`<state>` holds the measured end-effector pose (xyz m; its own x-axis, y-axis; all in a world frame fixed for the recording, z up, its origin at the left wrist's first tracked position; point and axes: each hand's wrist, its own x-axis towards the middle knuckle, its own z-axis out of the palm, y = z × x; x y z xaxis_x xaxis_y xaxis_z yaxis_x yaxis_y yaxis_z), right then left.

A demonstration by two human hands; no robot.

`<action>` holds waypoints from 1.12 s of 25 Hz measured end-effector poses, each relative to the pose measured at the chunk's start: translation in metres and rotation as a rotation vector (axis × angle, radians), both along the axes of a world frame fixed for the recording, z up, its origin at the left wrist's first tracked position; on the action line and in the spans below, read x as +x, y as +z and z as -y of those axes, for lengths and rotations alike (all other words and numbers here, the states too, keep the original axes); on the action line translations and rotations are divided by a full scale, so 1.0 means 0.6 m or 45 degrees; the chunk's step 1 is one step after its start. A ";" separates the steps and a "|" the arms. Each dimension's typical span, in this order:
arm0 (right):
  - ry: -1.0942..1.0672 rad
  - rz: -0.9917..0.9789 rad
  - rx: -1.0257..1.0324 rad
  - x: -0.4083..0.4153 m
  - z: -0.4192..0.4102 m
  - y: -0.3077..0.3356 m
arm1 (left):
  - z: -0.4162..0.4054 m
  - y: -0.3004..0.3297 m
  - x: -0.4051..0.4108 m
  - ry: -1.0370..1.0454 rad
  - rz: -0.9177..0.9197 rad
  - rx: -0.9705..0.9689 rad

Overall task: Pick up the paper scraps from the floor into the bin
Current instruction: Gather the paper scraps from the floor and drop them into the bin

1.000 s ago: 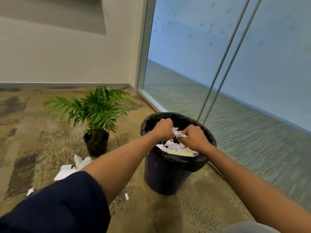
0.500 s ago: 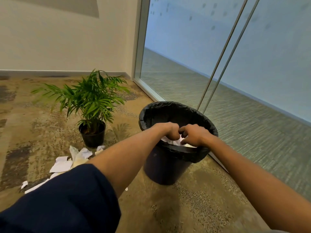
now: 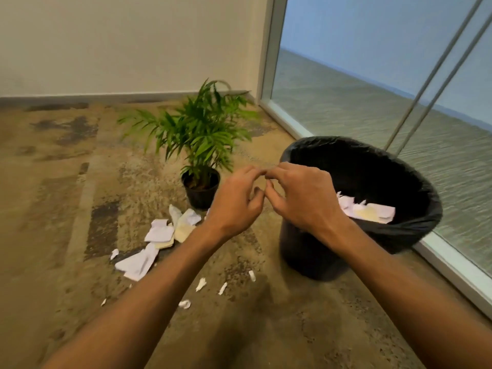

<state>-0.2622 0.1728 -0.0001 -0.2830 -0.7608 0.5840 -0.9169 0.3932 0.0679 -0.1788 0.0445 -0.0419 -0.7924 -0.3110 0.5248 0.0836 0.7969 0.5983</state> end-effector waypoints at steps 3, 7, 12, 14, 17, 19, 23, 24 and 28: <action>0.131 0.106 0.105 0.036 0.066 -0.085 | 0.067 -0.085 0.088 0.195 0.092 0.088; 0.149 0.330 0.396 0.048 0.138 -0.188 | 0.146 -0.199 0.212 0.545 0.387 0.087; 0.122 0.403 0.644 0.033 0.227 -0.270 | 0.234 -0.325 0.307 0.882 0.907 0.123; 0.150 0.426 0.762 0.032 0.279 -0.296 | 0.243 -0.351 0.299 0.918 1.119 0.202; 0.202 0.542 0.915 0.029 0.365 -0.339 | 0.235 -0.365 0.256 0.883 1.145 0.234; 0.250 0.523 0.997 0.028 0.413 -0.366 | 0.227 -0.378 0.239 0.862 1.154 0.166; 0.303 0.542 1.097 0.039 0.424 -0.402 | 0.220 -0.391 0.235 0.841 1.093 0.172; 0.309 0.551 1.085 0.048 0.411 -0.407 | 0.219 -0.392 0.236 0.825 1.081 0.182; 0.378 0.573 1.016 0.082 0.334 -0.405 | 0.209 -0.378 0.240 0.761 0.955 0.233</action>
